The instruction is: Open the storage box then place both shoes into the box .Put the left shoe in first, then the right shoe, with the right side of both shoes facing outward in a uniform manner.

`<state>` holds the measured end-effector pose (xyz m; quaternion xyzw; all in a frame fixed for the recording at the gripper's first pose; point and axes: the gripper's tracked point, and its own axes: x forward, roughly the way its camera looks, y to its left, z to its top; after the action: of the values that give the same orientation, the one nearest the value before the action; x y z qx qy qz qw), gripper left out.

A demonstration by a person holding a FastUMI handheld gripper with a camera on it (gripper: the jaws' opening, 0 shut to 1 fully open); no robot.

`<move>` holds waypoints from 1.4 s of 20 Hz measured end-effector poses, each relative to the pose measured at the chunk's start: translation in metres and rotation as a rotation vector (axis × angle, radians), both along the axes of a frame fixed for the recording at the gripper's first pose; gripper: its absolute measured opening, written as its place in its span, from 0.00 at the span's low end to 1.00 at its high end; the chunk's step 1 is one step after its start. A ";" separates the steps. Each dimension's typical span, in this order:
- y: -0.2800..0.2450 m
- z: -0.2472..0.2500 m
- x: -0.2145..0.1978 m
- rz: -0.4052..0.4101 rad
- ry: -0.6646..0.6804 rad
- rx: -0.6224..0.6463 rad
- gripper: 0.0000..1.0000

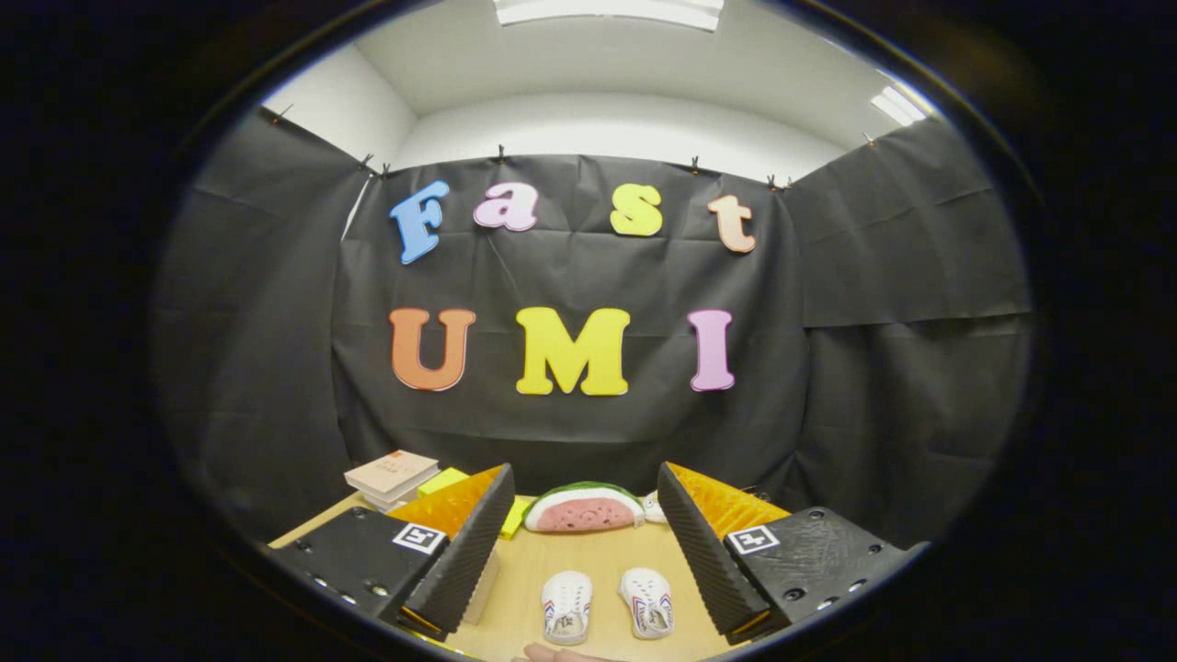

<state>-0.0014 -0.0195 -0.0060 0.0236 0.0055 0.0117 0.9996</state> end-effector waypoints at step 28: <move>0.037 -0.160 0.138 0.388 0.521 0.234 0.96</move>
<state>0.1371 0.0176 -0.1664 0.1387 0.2635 0.1958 0.9343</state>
